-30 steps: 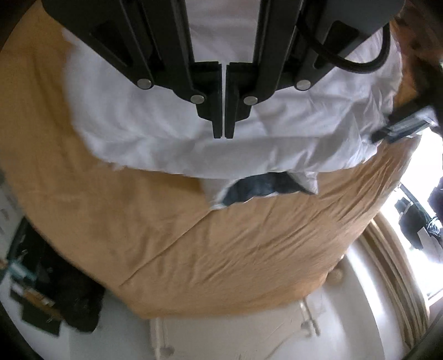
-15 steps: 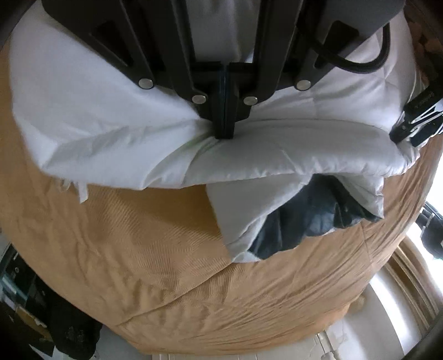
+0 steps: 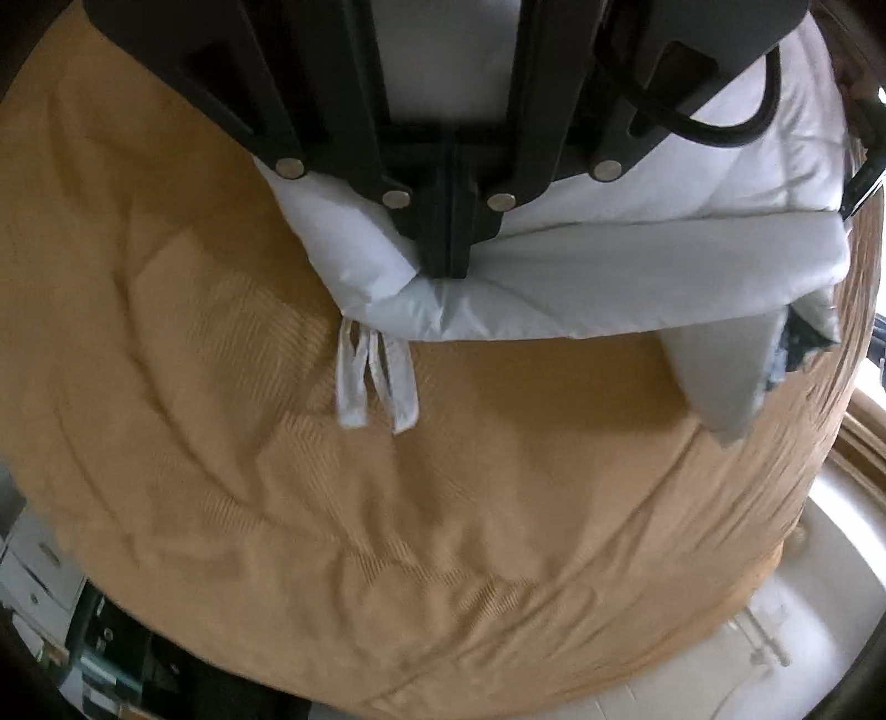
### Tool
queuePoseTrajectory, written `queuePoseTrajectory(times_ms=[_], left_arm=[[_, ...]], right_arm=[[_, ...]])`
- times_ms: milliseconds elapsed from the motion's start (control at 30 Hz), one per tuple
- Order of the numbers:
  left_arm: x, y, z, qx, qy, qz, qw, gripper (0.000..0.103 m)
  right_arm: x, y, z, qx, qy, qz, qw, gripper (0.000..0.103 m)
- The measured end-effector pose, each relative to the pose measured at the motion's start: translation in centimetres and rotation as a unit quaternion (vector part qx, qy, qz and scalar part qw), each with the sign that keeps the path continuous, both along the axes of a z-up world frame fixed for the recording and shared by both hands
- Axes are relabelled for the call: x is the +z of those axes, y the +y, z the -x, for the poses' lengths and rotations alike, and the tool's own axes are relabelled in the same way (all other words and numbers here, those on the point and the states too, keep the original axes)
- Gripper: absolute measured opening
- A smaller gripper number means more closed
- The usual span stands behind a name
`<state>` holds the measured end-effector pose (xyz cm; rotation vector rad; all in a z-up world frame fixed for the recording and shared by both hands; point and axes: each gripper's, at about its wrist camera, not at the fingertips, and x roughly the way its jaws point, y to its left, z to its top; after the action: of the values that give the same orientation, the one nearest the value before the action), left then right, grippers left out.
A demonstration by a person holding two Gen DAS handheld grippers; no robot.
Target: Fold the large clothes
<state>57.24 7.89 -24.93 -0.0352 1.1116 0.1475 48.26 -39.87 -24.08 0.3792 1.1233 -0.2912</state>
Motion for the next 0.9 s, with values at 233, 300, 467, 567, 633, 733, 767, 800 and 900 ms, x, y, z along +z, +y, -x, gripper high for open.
queuePoseTrajectory(times_ms=[233, 300, 467, 567, 633, 733, 767, 800, 900], left_arm=[[8.1, 2.2, 1.8, 0.007, -0.058, 0.031, 0.9978, 0.011], [10.2, 1.1, 3.4, -0.017, -0.074, 0.050, 0.9959, 0.011], [6.6, -2.6, 6.3, -0.077, -0.021, 0.085, 0.9932, 0.012], [2.1, -2.1, 5.9, -0.066, 0.010, 0.085, 0.9941, 0.005], [1.7, -1.5, 5.4, -0.055, 0.007, 0.087, 0.9946, 0.003], [0.9, -1.0, 5.0, -0.050, 0.004, 0.066, 0.9966, 0.001], [0.5, -0.5, 5.0, -0.046, 0.005, 0.074, 0.9962, 0.001], [0.3, 0.0, 4.9, -0.041, 0.006, 0.086, 0.9955, 0.001], [0.6, 1.4, 4.9, -0.032, 0.002, 0.097, 0.9948, 0.001]], right_arm=[[3.1, 0.1, 0.6, 0.011, -0.011, 0.023, 1.000, 0.000], [5.3, 0.5, 1.3, 0.008, -0.046, 0.008, 0.999, 0.000], [9.4, 5.0, 4.7, 0.063, -0.107, -0.020, 0.992, 0.000], [7.8, 7.5, 6.0, 0.091, -0.088, -0.001, 0.992, 0.000], [5.2, 7.1, 6.0, 0.088, -0.057, 0.004, 0.994, 0.000], [2.4, 5.8, 5.8, 0.077, -0.043, -0.016, 0.996, 0.000], [2.2, 5.8, 5.8, 0.076, -0.042, -0.008, 0.996, 0.000], [2.0, 5.6, 5.7, 0.074, -0.042, -0.004, 0.996, 0.000], [2.0, 5.1, 6.1, 0.072, -0.045, -0.001, 0.996, 0.000]])
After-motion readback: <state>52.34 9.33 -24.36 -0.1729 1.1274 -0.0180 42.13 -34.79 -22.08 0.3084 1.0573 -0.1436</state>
